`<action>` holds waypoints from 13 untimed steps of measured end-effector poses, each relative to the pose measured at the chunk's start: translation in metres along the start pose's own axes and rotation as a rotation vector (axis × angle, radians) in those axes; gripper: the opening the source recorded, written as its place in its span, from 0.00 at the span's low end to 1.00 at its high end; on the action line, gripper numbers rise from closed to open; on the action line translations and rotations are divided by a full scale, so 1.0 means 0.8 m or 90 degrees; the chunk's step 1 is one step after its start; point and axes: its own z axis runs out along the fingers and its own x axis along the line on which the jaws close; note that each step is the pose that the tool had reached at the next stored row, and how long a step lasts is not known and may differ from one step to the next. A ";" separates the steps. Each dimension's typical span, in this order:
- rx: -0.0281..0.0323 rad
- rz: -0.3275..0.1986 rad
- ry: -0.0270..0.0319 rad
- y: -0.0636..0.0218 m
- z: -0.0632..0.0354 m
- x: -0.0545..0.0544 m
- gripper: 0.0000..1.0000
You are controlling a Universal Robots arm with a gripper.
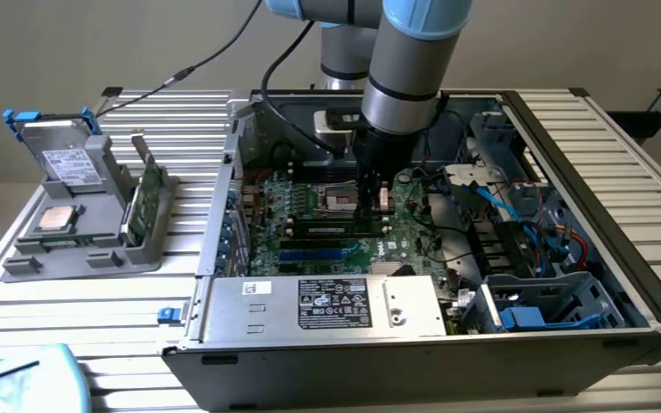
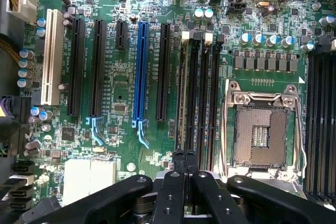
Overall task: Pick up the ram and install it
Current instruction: 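Press down the ram until it locks into place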
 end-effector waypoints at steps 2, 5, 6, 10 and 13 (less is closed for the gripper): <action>0.0000 0.000 0.0000 0.000 0.000 0.000 0.11; 0.0000 0.000 0.0000 0.000 0.000 0.000 0.11; 0.0001 0.000 -0.0002 0.000 0.000 0.000 0.11; 0.0001 0.000 -0.0001 0.003 -0.008 0.000 0.11; 0.0008 0.000 -0.0001 0.012 -0.008 -0.001 0.11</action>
